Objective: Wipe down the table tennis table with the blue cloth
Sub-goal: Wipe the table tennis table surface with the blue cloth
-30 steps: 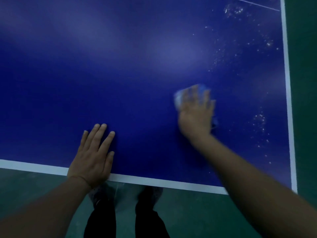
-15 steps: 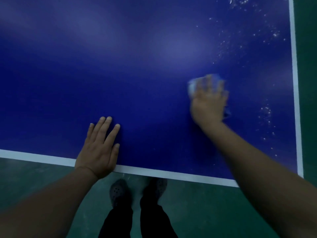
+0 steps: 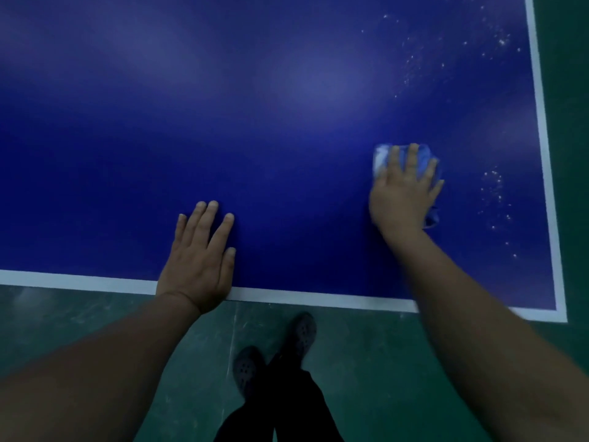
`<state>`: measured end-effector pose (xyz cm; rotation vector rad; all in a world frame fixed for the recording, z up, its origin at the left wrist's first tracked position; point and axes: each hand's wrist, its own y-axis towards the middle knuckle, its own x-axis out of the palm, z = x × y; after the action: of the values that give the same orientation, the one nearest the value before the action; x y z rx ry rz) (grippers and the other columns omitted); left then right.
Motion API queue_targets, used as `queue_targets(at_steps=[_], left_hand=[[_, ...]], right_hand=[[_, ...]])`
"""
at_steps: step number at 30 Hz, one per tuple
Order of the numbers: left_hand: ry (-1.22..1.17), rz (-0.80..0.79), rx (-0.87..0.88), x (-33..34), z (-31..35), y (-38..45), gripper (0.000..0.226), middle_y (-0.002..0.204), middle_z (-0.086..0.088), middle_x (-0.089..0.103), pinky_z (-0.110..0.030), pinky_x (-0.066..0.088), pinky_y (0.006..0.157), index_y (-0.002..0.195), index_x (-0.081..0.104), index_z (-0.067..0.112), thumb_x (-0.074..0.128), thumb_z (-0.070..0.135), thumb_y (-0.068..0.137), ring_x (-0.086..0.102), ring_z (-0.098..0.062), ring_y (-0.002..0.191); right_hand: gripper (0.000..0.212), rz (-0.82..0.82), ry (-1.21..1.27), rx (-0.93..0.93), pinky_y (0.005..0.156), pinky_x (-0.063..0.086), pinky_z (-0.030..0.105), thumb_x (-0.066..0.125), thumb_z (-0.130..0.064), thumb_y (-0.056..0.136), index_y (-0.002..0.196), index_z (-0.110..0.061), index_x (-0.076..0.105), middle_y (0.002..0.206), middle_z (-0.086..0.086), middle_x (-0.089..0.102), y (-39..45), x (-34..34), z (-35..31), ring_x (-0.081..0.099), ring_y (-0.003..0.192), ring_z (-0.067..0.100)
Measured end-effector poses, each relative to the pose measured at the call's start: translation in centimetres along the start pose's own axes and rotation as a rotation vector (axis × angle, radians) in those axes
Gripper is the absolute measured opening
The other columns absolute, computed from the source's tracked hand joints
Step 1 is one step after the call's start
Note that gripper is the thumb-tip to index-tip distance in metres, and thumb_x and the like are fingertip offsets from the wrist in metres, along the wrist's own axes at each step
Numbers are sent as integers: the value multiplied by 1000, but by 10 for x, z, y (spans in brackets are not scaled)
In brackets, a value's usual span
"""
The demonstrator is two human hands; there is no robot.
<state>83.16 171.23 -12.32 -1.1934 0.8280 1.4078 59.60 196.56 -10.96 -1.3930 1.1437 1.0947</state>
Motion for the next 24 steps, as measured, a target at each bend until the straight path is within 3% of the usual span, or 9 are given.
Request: queue_targets(at_steps=[4,6,9,13,16,17,19,22,24], left_hand=[[-18,26,7,3,-1,-1,63,163,-20,20,-50,1,125,153,34,5,23,38,100,11,-32,154],[-22,35,14,4,-1,-1,64,163,-20,21,-51,3,125,153,35,5,24,38,100,11,-33,153],[-41,28,2,5,-1,0,65,165,-18,18,-51,1,125,155,32,7,22,41,100,7,-32,154],[-58,31,7,6,-1,1,67,166,-17,15,-50,-1,125,156,29,9,19,44,99,4,-30,155],[-66,21,6,6,-2,0,68,166,-17,15,-51,-1,125,156,29,10,18,44,99,4,-30,155],[-66,19,6,6,-3,0,68,166,-17,15,-51,-1,125,156,29,10,18,44,99,4,-30,155],[-64,8,6,4,-3,0,68,166,-17,14,-51,-1,125,156,29,10,18,44,99,4,-30,155],[-69,13,5,4,-2,-2,69,166,-17,16,-52,1,125,156,30,9,17,45,98,5,-31,155],[-69,14,8,4,-2,-1,69,165,-17,16,-53,2,125,156,31,9,17,45,98,5,-31,155]], right_hand=[[59,-54,-44,-537,118,7,66,32,-33,98,156,-28,29,167,4,16,-113,34,-71,8,151,44],[55,-64,-4,-595,120,7,62,37,-38,101,155,-33,31,166,-1,22,-154,39,-51,12,152,39],[54,33,-19,-329,113,19,70,44,-31,98,151,-30,35,162,4,31,-130,30,33,25,146,48],[55,-14,-13,373,119,6,65,13,-45,105,159,-32,14,168,0,4,-75,-9,152,3,152,41],[57,25,89,628,120,0,61,14,-44,106,161,-28,10,169,0,-1,-67,-11,137,-3,152,41],[57,41,84,590,120,3,62,17,-41,105,160,-26,12,169,2,1,-70,-5,113,-2,152,43],[59,56,26,336,117,8,65,20,-33,101,159,-23,18,168,6,7,-90,12,51,4,150,47],[59,-26,-48,-281,119,6,61,20,-38,100,157,-28,26,167,3,15,-144,35,-26,6,152,42],[55,-143,-57,-607,121,3,57,24,-46,103,156,-34,27,167,-3,15,-149,33,-23,6,153,35]])
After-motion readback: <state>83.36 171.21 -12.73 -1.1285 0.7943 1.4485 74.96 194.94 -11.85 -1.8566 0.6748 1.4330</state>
